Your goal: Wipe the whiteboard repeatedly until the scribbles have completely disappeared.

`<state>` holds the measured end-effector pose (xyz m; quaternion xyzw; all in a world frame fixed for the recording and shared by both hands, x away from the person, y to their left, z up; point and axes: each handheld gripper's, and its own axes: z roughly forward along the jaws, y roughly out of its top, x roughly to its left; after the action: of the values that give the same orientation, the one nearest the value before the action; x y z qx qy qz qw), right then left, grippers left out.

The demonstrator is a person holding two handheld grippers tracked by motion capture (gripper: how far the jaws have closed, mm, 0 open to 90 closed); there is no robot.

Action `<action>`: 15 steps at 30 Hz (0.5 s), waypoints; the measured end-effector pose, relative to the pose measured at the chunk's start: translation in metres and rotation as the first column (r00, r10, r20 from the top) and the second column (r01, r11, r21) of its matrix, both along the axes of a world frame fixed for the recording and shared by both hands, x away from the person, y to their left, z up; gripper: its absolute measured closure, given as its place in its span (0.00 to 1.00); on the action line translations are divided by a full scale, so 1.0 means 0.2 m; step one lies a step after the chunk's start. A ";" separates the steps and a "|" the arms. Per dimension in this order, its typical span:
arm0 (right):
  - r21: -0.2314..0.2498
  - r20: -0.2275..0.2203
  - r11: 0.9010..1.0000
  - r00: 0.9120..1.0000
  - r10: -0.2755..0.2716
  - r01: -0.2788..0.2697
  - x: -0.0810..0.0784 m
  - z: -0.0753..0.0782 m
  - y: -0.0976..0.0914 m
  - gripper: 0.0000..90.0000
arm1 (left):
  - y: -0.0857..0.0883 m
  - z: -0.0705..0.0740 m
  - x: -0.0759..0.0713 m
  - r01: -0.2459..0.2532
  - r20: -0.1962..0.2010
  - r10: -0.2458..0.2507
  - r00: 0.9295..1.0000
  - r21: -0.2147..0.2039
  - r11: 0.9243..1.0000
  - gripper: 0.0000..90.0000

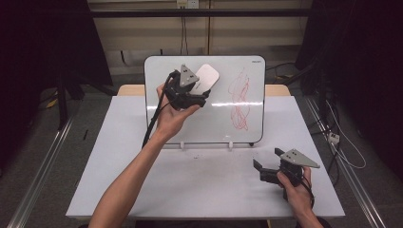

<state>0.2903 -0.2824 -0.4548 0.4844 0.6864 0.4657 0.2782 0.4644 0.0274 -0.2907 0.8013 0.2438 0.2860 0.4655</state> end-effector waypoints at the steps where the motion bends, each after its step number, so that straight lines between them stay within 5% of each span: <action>1: 0.000 -0.001 1.000 1.000 0.000 0.000 0.00 0.00 0.00 0.07 | -0.01 0.00 0.00 0.001 0.004 -0.001 1.000 0.002 1.000 0.34; 15: -0.002 0.003 1.000 1.000 0.009 -0.009 0.00 0.00 0.01 0.07 | -0.15 -0.03 0.04 0.015 0.018 -0.015 1.000 0.022 1.000 0.34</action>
<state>0.2909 -0.2808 -0.4542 0.4803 0.6887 0.4669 0.2774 0.4719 -0.0019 -0.2967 0.8055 0.2305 0.2922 0.4611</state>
